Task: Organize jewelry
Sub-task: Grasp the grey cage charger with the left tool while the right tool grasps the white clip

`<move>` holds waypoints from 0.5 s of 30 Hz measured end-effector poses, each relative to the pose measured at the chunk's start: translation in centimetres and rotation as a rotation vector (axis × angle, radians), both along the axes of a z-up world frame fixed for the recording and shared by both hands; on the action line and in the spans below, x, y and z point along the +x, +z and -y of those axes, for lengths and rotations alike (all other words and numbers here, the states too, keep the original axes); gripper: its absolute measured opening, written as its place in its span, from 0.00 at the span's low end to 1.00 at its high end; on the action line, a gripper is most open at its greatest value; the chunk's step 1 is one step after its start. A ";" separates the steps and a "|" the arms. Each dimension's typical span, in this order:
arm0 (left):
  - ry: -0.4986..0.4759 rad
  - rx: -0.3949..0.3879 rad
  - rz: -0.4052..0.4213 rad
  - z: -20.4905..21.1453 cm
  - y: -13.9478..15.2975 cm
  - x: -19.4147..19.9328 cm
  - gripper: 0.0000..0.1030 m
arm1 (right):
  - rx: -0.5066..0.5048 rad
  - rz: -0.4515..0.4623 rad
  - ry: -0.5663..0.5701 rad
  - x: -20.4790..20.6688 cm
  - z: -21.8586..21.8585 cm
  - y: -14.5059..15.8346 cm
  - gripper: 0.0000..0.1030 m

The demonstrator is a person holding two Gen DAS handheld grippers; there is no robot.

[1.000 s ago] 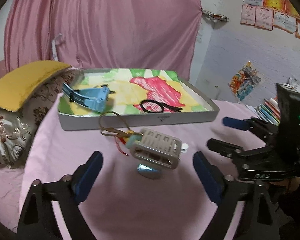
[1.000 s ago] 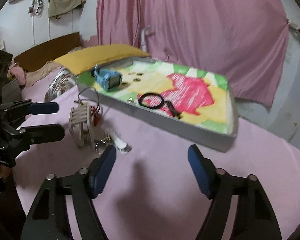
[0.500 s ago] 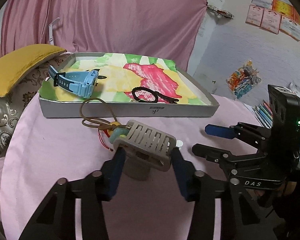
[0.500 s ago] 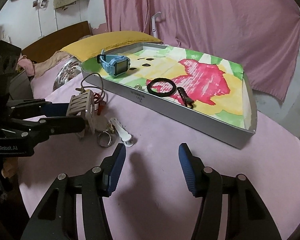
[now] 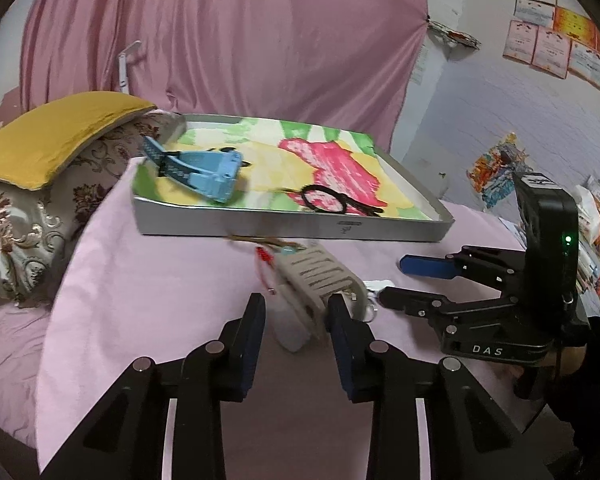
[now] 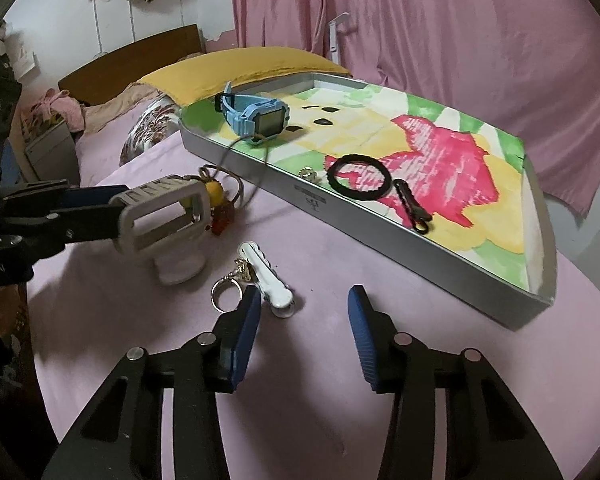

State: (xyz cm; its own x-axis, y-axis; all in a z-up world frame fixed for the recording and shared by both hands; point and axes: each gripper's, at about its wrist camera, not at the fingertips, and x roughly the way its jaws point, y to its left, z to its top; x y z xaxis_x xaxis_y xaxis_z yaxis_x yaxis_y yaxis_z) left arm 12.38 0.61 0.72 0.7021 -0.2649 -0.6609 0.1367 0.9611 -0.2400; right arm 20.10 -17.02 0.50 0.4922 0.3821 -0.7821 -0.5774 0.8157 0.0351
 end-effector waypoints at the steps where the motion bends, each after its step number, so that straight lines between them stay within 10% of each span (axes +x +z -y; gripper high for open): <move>1: 0.007 -0.002 -0.001 -0.3 0.0 -0.1 0.29 | 0.000 -0.005 0.002 0.1 -0.1 -0.1 0.36; 15: -0.086 -0.012 0.006 1.2 -0.6 -1.4 0.29 | -0.002 -0.013 0.051 0.2 -0.5 -0.2 0.15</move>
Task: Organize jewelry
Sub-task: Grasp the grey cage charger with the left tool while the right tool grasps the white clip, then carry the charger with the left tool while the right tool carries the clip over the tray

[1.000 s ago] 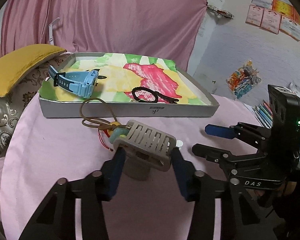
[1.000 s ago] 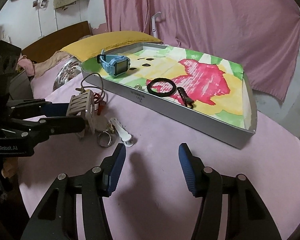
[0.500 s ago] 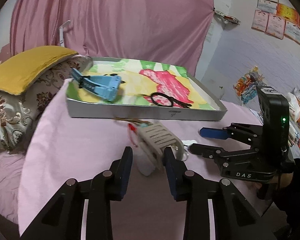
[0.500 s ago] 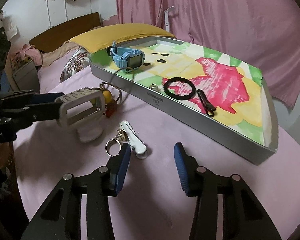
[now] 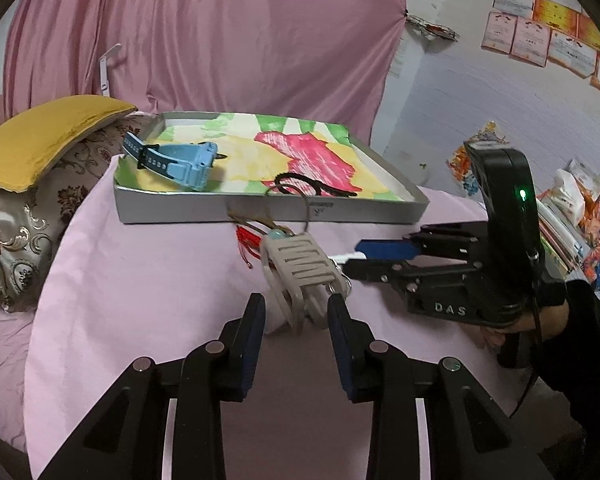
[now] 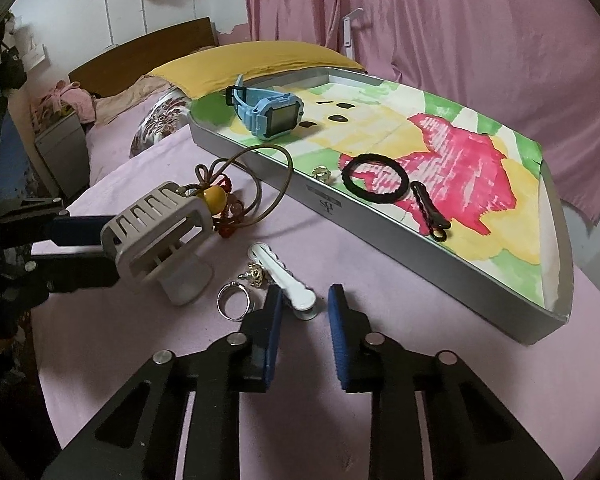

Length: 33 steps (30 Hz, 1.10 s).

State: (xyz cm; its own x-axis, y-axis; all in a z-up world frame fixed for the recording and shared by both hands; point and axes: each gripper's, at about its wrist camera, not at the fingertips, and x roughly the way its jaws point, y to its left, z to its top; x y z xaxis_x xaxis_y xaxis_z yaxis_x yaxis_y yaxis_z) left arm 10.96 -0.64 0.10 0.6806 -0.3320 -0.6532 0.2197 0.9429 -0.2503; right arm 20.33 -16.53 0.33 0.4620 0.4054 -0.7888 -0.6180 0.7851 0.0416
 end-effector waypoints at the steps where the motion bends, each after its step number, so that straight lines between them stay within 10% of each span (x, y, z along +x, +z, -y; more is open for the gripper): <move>1: -0.002 -0.001 -0.002 0.1 -0.1 0.0 0.29 | -0.001 0.000 0.003 0.0 0.1 0.0 0.15; 21: 0.022 0.017 -0.013 3.0 -0.7 1.3 0.49 | 0.017 -0.011 -0.032 -1.2 2.2 0.0 0.15; 33: 0.043 0.046 0.004 2.3 -0.8 0.6 0.24 | 0.042 0.061 -0.106 -3.5 3.9 1.2 0.14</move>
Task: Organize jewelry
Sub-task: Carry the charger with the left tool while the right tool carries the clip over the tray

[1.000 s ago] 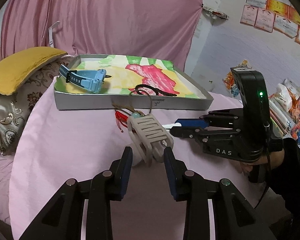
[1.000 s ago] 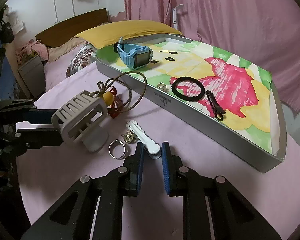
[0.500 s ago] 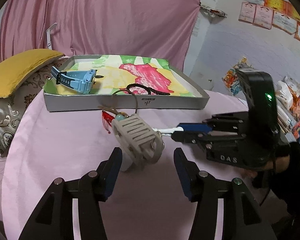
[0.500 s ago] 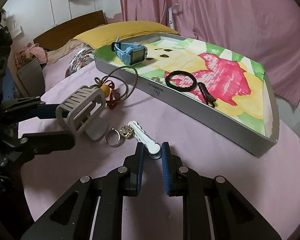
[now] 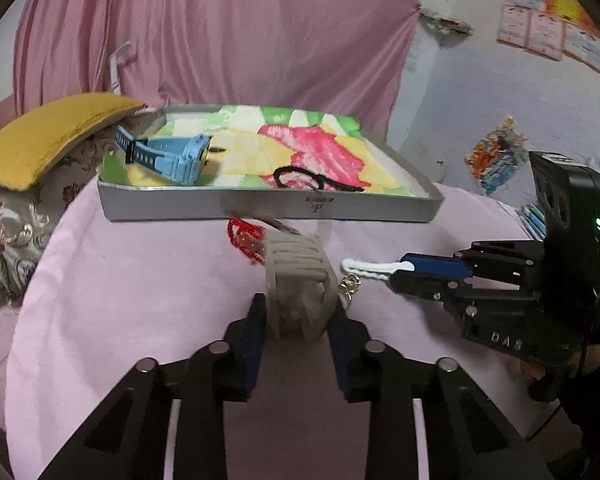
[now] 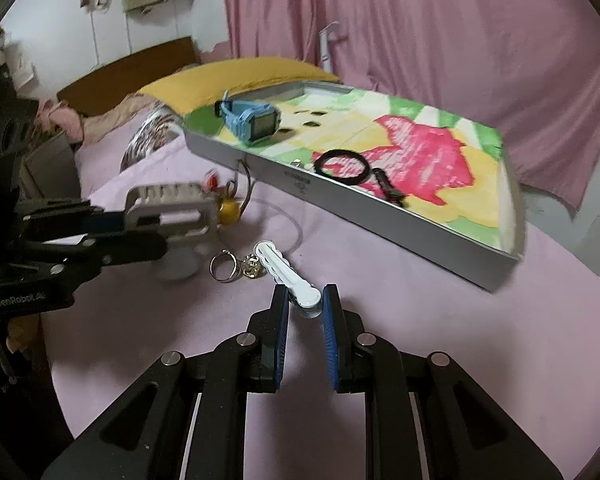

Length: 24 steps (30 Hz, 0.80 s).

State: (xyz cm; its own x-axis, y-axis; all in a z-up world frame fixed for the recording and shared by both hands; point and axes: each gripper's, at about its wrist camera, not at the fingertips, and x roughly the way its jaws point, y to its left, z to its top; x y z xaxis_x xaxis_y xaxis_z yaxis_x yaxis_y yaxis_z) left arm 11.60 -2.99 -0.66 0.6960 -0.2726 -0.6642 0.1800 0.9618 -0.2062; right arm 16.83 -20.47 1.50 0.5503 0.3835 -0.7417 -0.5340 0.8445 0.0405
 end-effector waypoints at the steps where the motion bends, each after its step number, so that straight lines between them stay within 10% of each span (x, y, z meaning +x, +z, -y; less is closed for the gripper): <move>1: -0.014 0.005 0.004 -0.1 0.1 -0.4 0.24 | 0.001 0.002 -0.004 -0.1 0.1 0.0 0.14; 15: -0.043 0.018 0.074 -1.9 1.2 -3.8 0.24 | 0.090 0.038 -0.104 -1.8 2.2 1.0 0.14; 24: 0.005 -0.011 0.240 -1.9 4.1 -4.0 0.24 | 0.227 0.220 -0.186 -2.2 2.1 4.2 0.14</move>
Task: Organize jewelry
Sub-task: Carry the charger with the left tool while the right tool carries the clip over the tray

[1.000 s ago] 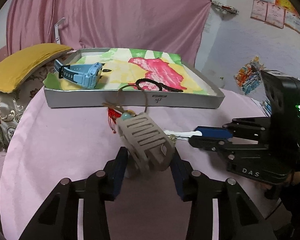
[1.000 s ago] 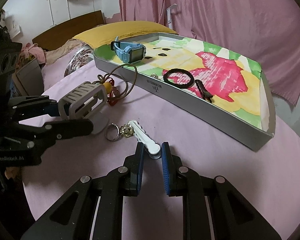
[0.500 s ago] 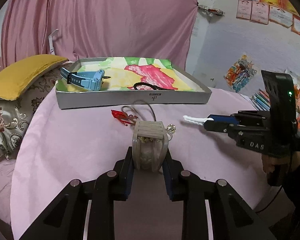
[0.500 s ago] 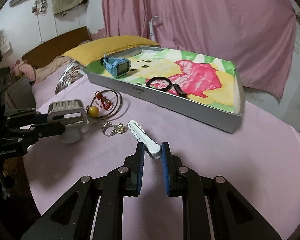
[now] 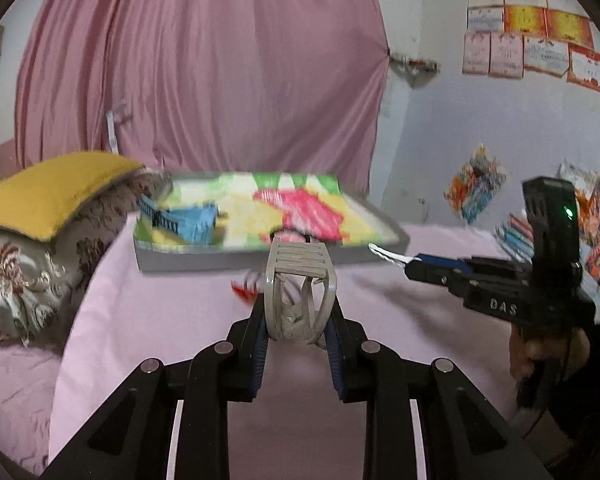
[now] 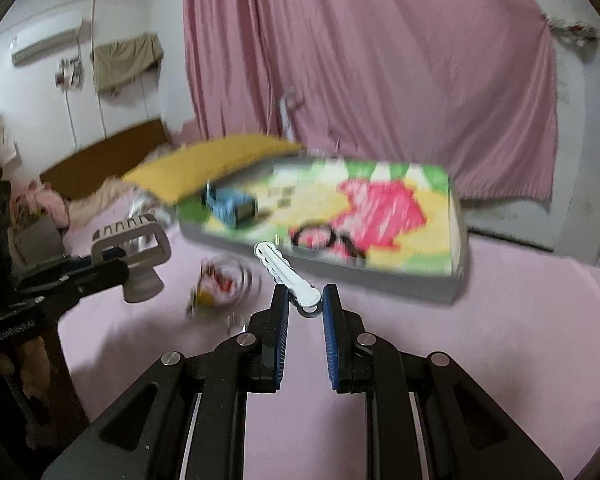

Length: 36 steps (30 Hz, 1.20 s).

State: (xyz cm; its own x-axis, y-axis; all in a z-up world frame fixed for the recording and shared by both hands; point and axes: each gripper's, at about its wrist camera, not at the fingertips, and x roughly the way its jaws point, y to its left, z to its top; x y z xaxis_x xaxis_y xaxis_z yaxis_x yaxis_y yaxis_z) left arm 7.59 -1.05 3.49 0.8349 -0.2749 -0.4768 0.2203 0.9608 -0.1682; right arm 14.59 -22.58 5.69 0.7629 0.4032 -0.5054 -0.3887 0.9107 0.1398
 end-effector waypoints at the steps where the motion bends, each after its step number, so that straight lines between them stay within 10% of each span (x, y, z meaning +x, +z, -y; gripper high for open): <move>1: 0.009 -0.008 0.026 0.0 0.4 0.3 0.24 | 0.015 0.034 -0.015 0.1 -0.1 0.5 0.14; 18: 0.054 0.015 0.218 0.9 3.0 9.5 0.24 | 0.020 0.205 -0.151 5.5 -2.1 2.6 0.14; 36: 0.022 0.095 -0.118 2.3 -0.8 16.5 0.24 | 0.004 -0.177 -0.134 12.1 -1.2 -2.9 0.14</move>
State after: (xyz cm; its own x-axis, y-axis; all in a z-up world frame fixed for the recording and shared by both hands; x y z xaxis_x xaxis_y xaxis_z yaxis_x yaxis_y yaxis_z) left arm 24.12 -3.38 2.71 0.7769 -0.2067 -0.5947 0.1835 0.9779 -0.1002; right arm 26.70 -21.38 2.84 0.7090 0.3066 -0.6351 -0.2337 0.9518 0.1986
